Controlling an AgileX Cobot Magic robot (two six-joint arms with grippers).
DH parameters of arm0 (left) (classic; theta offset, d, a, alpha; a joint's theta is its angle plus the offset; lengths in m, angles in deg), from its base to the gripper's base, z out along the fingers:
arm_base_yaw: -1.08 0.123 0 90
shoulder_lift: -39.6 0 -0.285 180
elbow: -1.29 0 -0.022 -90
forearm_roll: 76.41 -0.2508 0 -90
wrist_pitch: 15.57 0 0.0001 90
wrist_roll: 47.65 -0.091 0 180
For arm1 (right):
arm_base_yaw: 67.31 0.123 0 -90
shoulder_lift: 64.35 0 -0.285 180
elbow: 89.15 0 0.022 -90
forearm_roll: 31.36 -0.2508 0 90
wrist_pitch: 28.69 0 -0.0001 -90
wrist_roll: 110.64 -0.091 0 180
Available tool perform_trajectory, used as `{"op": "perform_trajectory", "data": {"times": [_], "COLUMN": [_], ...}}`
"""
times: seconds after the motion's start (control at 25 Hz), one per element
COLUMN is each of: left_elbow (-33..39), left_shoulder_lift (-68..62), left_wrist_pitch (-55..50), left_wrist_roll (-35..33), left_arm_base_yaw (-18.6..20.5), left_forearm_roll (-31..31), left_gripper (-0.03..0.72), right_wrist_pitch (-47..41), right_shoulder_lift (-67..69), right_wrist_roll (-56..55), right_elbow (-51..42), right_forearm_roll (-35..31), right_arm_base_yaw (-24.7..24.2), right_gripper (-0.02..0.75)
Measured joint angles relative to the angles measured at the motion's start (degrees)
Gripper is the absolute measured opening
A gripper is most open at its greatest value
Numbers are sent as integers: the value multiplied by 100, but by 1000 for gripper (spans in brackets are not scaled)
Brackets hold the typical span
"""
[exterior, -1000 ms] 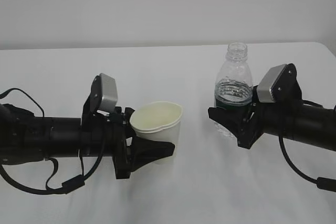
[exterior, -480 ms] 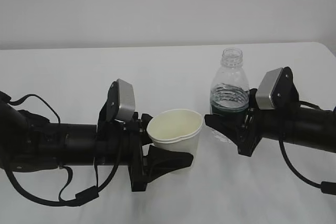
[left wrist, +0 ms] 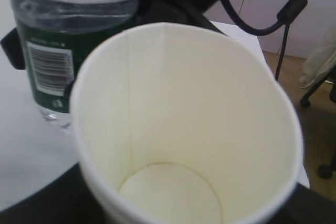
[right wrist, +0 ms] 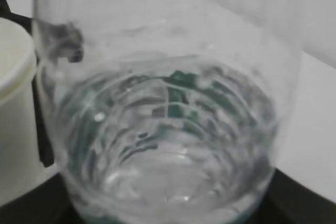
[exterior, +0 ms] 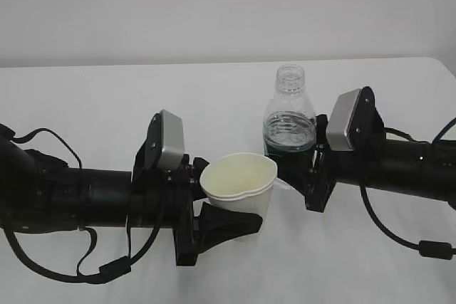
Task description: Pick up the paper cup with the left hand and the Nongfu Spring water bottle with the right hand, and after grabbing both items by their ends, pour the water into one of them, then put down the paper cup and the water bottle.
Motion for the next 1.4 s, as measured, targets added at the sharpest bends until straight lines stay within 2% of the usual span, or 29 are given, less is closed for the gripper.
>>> {"op": "perform_trajectory", "data": {"times": [0.96, 1.4], "left_elbow": [0, 0], "left_shoulder_lift": [0, 0], "left_wrist_pitch": [0, 0], "left_wrist_roll": [-9, -9], "left_arm_base_yaw": [0, 0], "left_forearm_roll": [-171, -171], "left_gripper": [464, 464], "right_wrist_pitch": [-43, -43], "right_shoulder_lift": [0, 0], "right_wrist_roll": [473, 1310], "right_elbow": [850, 895], "right_forearm_roll": [63, 75], "right_arm_base_yaw": [33, 33], "right_gripper": [473, 473]}}
